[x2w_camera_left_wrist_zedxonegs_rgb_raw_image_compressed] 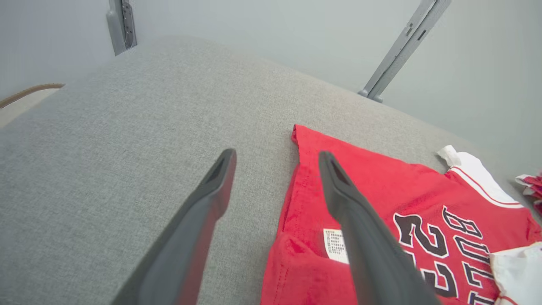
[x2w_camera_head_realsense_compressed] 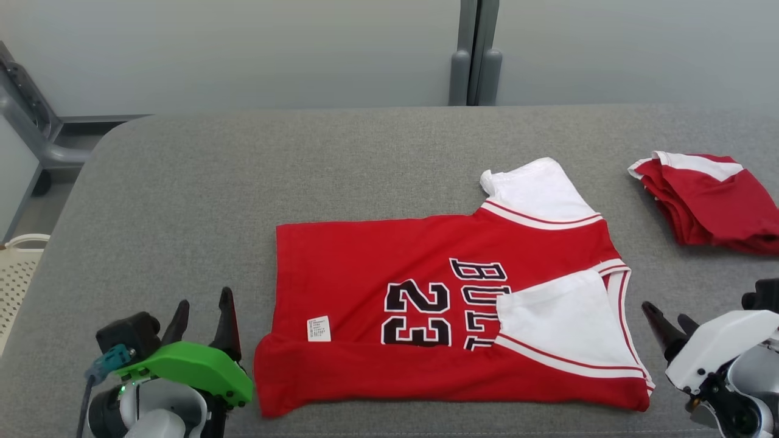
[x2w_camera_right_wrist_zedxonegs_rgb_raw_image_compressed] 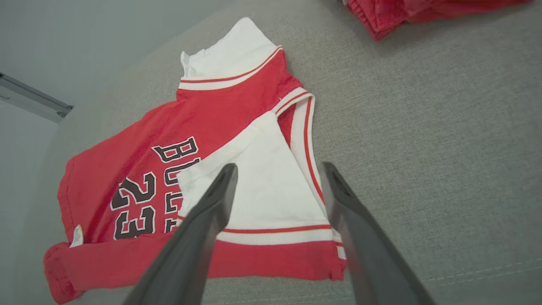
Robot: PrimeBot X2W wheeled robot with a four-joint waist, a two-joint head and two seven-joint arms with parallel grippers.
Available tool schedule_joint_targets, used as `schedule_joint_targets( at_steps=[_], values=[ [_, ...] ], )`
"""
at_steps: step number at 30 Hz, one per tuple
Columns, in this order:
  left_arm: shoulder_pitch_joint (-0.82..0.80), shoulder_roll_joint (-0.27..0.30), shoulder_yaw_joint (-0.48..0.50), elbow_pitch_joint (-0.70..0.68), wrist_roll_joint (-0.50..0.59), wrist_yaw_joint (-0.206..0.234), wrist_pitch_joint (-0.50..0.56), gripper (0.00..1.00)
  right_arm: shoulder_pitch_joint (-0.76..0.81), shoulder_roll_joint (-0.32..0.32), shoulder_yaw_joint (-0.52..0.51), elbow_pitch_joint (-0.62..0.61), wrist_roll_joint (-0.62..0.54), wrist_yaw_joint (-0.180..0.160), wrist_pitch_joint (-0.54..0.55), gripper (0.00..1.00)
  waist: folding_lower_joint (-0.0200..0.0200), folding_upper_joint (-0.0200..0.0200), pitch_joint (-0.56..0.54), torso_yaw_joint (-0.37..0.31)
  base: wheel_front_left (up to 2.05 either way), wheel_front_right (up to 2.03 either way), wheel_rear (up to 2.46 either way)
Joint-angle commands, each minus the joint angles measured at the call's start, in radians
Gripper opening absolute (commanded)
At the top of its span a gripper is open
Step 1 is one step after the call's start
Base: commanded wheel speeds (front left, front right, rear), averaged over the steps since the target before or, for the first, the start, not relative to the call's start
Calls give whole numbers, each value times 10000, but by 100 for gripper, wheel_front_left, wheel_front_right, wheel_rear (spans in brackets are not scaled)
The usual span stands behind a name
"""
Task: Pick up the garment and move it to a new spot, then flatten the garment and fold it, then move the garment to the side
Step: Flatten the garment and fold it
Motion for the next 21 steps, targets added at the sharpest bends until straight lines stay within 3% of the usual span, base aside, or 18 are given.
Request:
schedule_joint_targets(
  at_steps=[1, 12, 18, 21],
  values=[
    [20, 4, 168, -127, -67, -185, -309, 100, -210, -29, 92, 59, 201, 2, -318, 100, 0, 0, -202, 39, 0, 0, 0],
    [-15, 138, 644, -895, 413, -1853, -1494, 100, -885, -38, 1956, 920, 960, 2, -3539, 100, 0, 0, -495, 9, 0, 0, 0],
    [533, 198, 735, -914, 952, -2298, -1559, 100, -1009, -33, 2905, 1199, 512, 2, -5134, 100, 0, 0, -613, 53, 0, 0, 0],
    [837, 242, 711, -804, 1215, -2294, -1555, 100, -1013, -30, 3025, 1457, 71, 2, -5707, 100, 0, 0, -667, 102, 0, 0, 0]
  ],
)
